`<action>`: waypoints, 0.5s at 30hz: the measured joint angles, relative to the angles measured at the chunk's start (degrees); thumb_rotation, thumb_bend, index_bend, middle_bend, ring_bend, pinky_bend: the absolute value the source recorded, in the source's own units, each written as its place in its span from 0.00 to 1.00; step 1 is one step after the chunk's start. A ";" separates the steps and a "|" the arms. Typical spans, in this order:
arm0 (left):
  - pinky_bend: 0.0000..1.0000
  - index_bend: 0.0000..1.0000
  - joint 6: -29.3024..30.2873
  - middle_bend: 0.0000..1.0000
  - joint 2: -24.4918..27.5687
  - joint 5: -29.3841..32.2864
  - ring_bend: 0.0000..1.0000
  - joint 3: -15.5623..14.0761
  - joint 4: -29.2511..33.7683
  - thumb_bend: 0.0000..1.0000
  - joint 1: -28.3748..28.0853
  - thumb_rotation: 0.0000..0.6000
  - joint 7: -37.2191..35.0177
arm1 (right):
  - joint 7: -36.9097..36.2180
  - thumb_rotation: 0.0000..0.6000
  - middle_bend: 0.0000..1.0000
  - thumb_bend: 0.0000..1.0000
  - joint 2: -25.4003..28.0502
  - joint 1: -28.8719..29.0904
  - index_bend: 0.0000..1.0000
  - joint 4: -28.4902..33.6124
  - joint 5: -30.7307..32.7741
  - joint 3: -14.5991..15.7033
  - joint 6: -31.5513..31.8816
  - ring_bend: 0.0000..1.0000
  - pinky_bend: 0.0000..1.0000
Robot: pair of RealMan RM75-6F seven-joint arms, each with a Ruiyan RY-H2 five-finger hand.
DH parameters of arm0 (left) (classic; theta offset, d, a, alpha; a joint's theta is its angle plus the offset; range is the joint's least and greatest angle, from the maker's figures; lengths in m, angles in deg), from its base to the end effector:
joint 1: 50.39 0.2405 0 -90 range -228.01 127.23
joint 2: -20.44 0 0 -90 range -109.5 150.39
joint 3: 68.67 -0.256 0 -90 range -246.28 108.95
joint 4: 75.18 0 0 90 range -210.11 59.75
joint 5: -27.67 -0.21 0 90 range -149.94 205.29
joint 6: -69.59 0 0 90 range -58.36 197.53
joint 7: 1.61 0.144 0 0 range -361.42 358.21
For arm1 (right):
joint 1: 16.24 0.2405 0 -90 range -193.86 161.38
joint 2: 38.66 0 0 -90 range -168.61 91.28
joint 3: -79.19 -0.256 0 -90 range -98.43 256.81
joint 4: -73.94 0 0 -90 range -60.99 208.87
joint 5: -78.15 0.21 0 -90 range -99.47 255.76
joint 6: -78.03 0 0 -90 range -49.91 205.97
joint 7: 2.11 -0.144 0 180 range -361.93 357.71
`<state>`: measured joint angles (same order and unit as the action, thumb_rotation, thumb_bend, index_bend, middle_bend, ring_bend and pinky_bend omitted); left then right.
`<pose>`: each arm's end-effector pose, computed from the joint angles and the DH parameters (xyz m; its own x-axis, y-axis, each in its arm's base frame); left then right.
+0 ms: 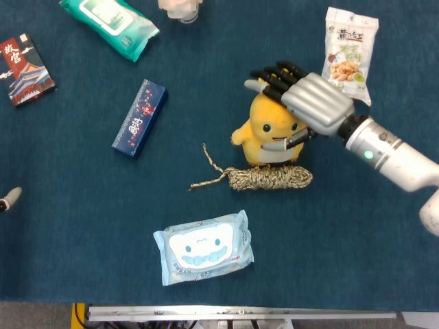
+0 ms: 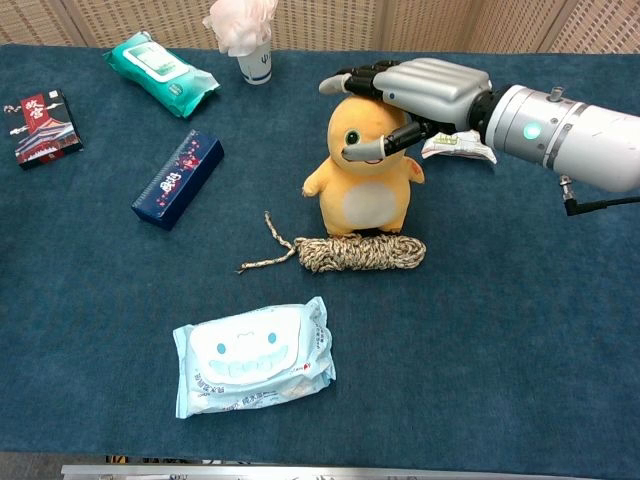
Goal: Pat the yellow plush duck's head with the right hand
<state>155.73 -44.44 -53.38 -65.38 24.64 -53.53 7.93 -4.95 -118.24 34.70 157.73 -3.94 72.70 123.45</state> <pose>-0.2988 0.1710 0.1509 0.4104 0.0116 0.9118 0.9076 0.0924 -0.4096 -0.1164 -0.3588 0.0060 0.5157 -0.3189 0.7952 -0.7419 -0.6304 0.2284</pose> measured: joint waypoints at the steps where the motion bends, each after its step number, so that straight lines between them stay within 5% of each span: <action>1: 0.00 0.16 -0.03 0.07 -0.02 0.02 0.01 0.01 0.00 0.03 -0.02 0.87 0.04 | 0.04 0.13 0.08 0.00 -0.16 0.01 0.02 -0.58 0.46 -0.13 -0.13 0.00 0.00; 15: 0.00 0.15 0.02 0.07 -0.02 -0.10 0.01 0.13 0.00 0.03 -0.10 0.87 -0.23 | 0.26 0.14 0.08 0.00 1.92 -1.39 0.02 -2.66 4.31 -1.75 0.91 0.00 0.00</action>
<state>155.75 -44.46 -53.48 -65.26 24.64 -53.62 7.70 -4.69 -116.32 33.31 155.07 0.38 70.95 124.36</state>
